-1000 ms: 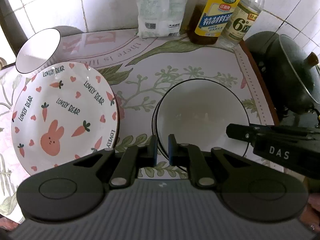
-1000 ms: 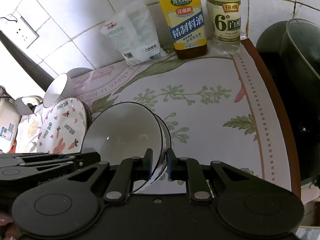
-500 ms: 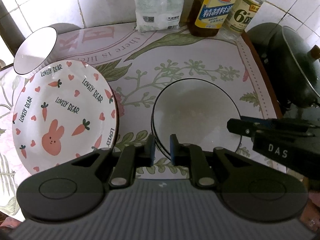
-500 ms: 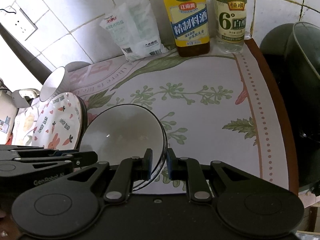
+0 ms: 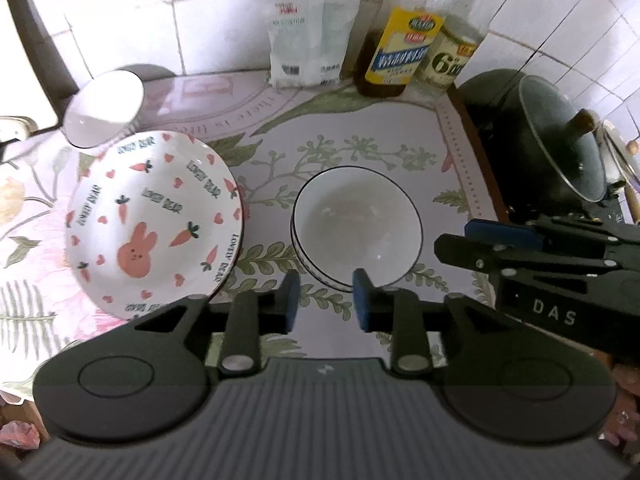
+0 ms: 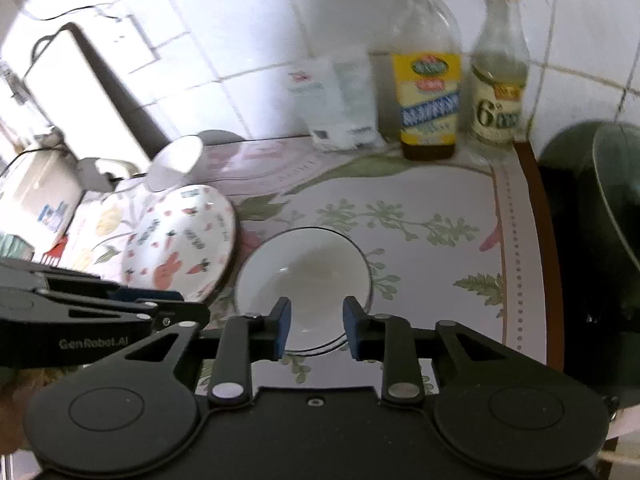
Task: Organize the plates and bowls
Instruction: 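Open both grippers and withdraw from the stacked bowls, then move both grippers to the white bowl beside the cutting board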
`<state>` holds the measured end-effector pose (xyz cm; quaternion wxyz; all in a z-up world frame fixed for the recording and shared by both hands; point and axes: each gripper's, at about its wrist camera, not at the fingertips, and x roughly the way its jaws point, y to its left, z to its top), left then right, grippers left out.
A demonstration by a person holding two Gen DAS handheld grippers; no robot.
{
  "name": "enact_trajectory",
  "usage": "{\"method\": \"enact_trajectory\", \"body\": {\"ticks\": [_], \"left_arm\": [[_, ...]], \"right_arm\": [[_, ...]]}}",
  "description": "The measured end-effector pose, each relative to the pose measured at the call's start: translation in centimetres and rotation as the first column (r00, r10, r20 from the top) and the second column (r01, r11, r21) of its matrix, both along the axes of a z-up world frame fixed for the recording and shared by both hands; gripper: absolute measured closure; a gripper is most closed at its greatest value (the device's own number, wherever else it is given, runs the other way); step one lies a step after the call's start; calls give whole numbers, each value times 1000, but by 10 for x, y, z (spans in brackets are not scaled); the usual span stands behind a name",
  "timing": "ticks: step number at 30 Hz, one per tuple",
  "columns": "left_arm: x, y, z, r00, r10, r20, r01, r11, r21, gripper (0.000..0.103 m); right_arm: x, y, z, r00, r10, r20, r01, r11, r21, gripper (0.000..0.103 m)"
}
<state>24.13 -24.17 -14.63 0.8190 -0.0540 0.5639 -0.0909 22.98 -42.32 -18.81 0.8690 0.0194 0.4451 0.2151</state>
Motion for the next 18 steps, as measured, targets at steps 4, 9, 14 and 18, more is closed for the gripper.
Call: {"method": "enact_trajectory", "body": {"ticks": [4,9,14,18], "left_arm": [[-13,5,23,1000,-5,16,5,1000,26,62],[-28,16,43,999,-3,32,1,999,41,56],[-41,35,59,999,0,53,-2,999,50,53],[-46,54,67,998,-5,68,2,999,45,51]], "right_arm": [[-12,2,18,999,32,12,-32,1000,0,57],[-26,9,40,997,63,32,-63,998,-9,49],[-35,19,57,996,76,54,-75,997,-23,41],[-39,34,66,995,79,63,-77,996,-35,38]]}}
